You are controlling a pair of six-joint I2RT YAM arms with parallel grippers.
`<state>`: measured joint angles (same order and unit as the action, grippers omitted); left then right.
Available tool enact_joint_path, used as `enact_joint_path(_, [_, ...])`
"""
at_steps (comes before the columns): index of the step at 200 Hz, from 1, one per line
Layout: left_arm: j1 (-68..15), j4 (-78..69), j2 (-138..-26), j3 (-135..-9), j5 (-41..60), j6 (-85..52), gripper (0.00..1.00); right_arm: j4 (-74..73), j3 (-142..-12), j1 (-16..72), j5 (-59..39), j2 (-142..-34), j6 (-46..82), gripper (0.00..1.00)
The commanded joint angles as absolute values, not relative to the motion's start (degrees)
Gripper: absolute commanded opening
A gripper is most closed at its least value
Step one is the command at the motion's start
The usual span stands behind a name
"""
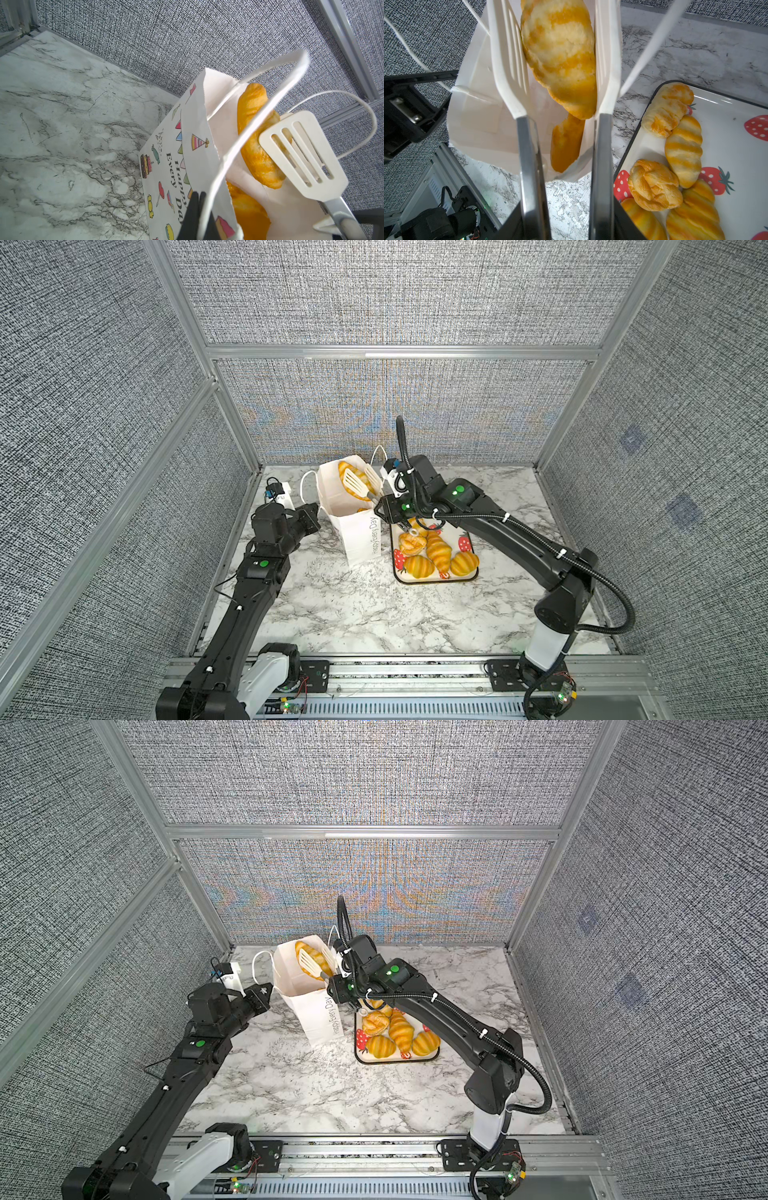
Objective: Place the fake bread into the paper bag
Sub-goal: 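Lower the croissant into the bag and open the tongs, then raise the open tongs out of the bag and move over the tray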
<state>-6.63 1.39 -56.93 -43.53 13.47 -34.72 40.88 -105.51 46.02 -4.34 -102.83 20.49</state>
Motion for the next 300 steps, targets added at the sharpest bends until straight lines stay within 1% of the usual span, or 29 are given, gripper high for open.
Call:
enact_joint_path(1, [-6.6,1.6,-56.8,-43.2,13.6,-34.7,0.00,40.7,-105.3,46.0,-4.4,-102.4,20.8,0.48])
enact_joint_path(53, [-6.6,1.6,-56.8,-43.1,13.6,-34.8,0.00,40.3,-105.2,46.0,-4.6,-102.0,20.8,0.54])
enact_joint_path(85, [-6.6,1.5,-56.8,-43.1,13.8,-34.9,0.00,40.4,-105.3,46.1,-4.7,-102.0,20.7,0.55])
enact_joint_path(131, [-6.6,1.4,-56.8,-43.2,14.1,-35.1,0.00,40.2,-105.6,46.0,-4.7,-101.4,20.4,0.55])
enact_joint_path(223, [-6.6,1.6,-56.4,-43.9,14.6,-35.4,0.00,41.3,-111.0,46.4,-5.6,-98.6,19.0,0.54])
enact_joint_path(300, [-6.6,1.6,-56.4,-43.9,14.8,-35.6,0.00,42.3,-111.3,45.7,-1.0,-94.2,17.8,0.55])
